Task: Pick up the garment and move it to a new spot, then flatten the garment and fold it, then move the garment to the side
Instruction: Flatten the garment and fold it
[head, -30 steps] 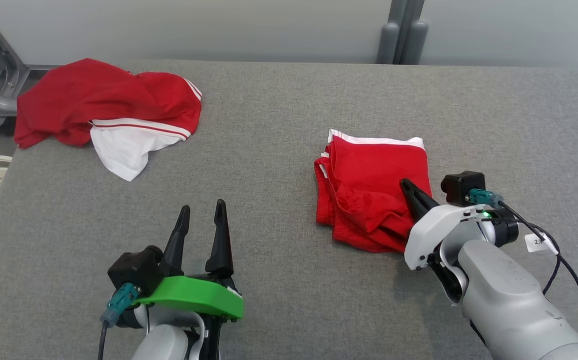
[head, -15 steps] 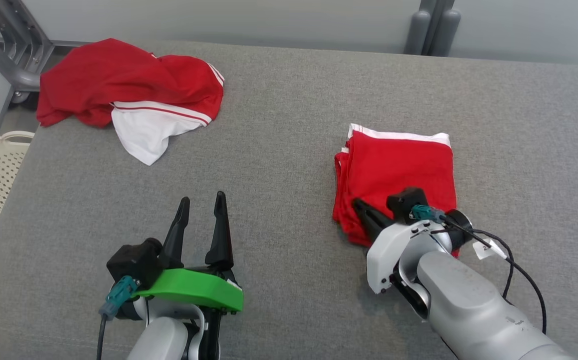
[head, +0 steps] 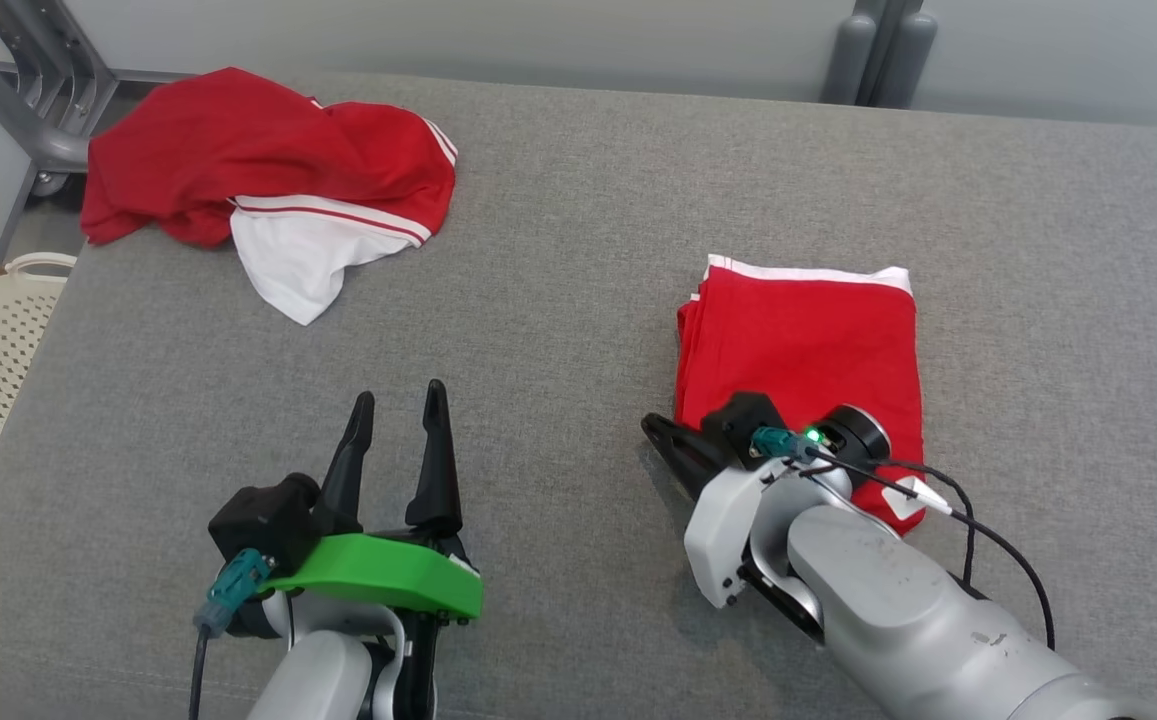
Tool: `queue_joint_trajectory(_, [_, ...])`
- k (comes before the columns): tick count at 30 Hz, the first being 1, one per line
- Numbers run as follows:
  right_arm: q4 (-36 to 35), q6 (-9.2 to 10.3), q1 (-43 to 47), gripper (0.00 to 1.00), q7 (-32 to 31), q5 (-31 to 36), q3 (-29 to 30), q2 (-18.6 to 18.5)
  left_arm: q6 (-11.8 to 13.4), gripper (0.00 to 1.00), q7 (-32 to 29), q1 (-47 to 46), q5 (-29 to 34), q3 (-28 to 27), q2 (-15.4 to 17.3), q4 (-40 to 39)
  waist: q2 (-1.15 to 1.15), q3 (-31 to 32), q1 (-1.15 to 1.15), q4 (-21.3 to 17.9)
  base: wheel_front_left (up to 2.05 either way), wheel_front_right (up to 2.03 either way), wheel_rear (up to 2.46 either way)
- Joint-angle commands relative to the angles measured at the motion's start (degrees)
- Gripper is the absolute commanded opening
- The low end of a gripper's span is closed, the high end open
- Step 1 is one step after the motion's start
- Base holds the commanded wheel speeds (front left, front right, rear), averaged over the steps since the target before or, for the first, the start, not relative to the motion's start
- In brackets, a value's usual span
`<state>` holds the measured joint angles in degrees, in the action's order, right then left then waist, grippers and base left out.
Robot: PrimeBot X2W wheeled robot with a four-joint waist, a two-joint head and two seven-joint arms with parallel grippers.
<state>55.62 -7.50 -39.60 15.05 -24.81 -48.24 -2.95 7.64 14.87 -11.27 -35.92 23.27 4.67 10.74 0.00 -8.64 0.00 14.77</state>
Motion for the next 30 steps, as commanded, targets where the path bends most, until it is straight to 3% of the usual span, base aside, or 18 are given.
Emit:
queue_joint_trajectory(1, [-1.0, 0.02, -1.0, 0.0, 0.2, 0.7, 0.2, -0.1, 0.3, 1.0, 0.3, 0.0, 0.3, -0.3, 0.1, 0.0, 0.0, 0.4, 0.0, -0.5, 0.0, 0.0, 0.0])
queue_joint_trajectory(7, [-9.2, 0.02, -0.3, 0.0, 0.2, 2.9, 5.4, -1.8, 0.5, 1.0, 0.3, 1.3, 0.3, -0.9, 0.5, -0.2, 0.0, 2.4, 0.0, -2.8, 0.0, 0.0, 0.0])
queue_joint_trajectory(8, [-10.6, 0.02, 0.2, 0.07, 0.2, 3.2, 6.6, -2.1, 0.5, 1.0, 0.3, 1.5, 0.3, -0.9, 0.5, -0.3, 0.0, 2.8, 0.0, -3.2, 0.0, 0.0, 0.0])
queue_joint_trajectory(10, [-13.0, 0.01, 1.3, 0.43, 0.2, 4.0, 9.1, -2.5, 0.6, 1.0, 0.3, 1.9, 0.3, -1.0, 0.7, -0.3, 0.0, 3.7, 0.0, -4.1, 0.0, 0.0, 0.0])
queue_joint_trajectory(11, [-14.0, 0.02, 1.8, 0.86, 0.2, 4.4, 10.3, -2.7, 0.6, 1.0, 0.3, 2.1, 0.3, -0.9, 0.7, -0.4, 0.0, 4.1, 0.0, -4.6, 0.0, 0.0, 0.0])
queue_joint_trajectory(12, [-15.0, 0.01, 2.3, 1.0, 0.2, 4.7, 11.6, -2.9, 0.7, 1.0, 0.3, 2.4, 0.3, -1.0, 0.8, -0.4, 0.0, 4.5, 0.0, -5.0, 0.0, 0.0, 0.0])
queue_joint_trajectory(21, [-18.8, 0.02, 7.4, 1.0, 0.2, 7.0, 22.5, -4.6, 1.4, 1.0, 0.1, 4.2, 0.1, -1.1, 1.5, -1.2, 0.0, 7.3, 0.0, -8.3, 0.0, 0.0, 0.0])
queue_joint_trajectory(30, [-19.0, 0.01, 11.6, 1.0, -4.2, 1.3, 28.7, -7.9, 2.1, 1.0, 0.0, 5.0, 0.3, -1.5, 2.6, -2.5, 0.0, 8.3, 0.0, -9.2, 0.0, 0.0, 0.0])
